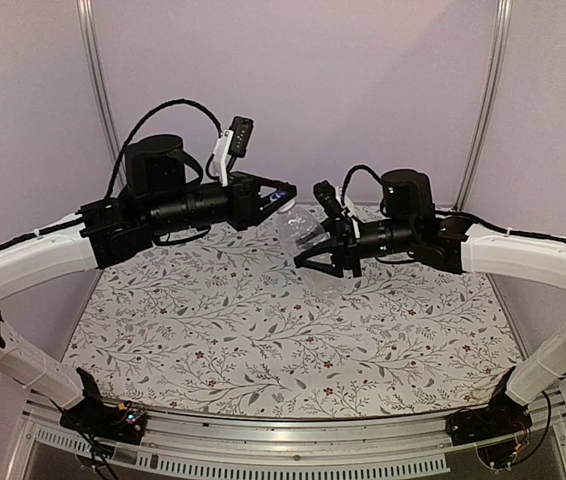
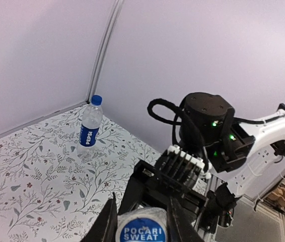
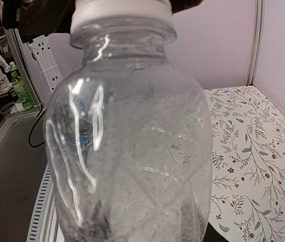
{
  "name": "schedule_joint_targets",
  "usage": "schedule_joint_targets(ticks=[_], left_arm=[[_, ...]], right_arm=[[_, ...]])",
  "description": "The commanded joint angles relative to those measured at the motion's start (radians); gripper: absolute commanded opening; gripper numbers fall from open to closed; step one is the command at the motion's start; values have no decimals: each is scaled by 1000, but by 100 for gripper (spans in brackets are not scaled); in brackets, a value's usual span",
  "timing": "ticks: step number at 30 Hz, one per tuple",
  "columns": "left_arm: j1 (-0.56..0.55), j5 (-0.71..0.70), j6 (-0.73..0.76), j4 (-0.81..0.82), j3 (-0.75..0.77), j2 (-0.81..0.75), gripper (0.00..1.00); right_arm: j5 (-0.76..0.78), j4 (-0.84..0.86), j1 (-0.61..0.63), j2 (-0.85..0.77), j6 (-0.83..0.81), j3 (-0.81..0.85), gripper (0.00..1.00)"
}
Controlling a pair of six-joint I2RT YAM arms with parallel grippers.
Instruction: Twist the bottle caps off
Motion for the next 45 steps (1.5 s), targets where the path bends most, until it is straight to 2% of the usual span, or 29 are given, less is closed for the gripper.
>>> schedule_joint_targets(ticks=[1, 4, 10, 14, 18, 25, 28, 32, 40, 45], left_arm=[[-18, -337, -105, -125, 57, -6, 0], [-25, -370, -119, -131, 71, 4, 13], [-35, -405, -107, -119, 81, 22, 22], [-26, -353, -59, -59, 61, 0, 46], [18, -177, -6, 29, 43, -20, 68], [77, 268, 97, 99, 28, -40, 82], [84, 438, 147, 106, 28, -44, 85], [85, 593, 188, 113, 37, -38, 85], [85, 699, 184, 143, 61, 8, 75], [85, 694, 161, 189, 70, 45, 68]], right_arm=[[191, -3, 4, -37, 21, 17, 42], [248, 0, 6, -41, 25, 10, 42], [306, 16, 9, -54, 21, -15, 42], [239, 13, 9, -55, 10, -18, 42], [35, 4, 9, -45, -20, -13, 42], [-223, 21, 9, -31, -36, -5, 43], [-306, 40, 9, -25, -29, 3, 43], [-402, 77, 9, -3, 0, 22, 43], [-474, 172, 11, 29, 65, 31, 43], [-452, 241, 10, 51, 99, 23, 43]])
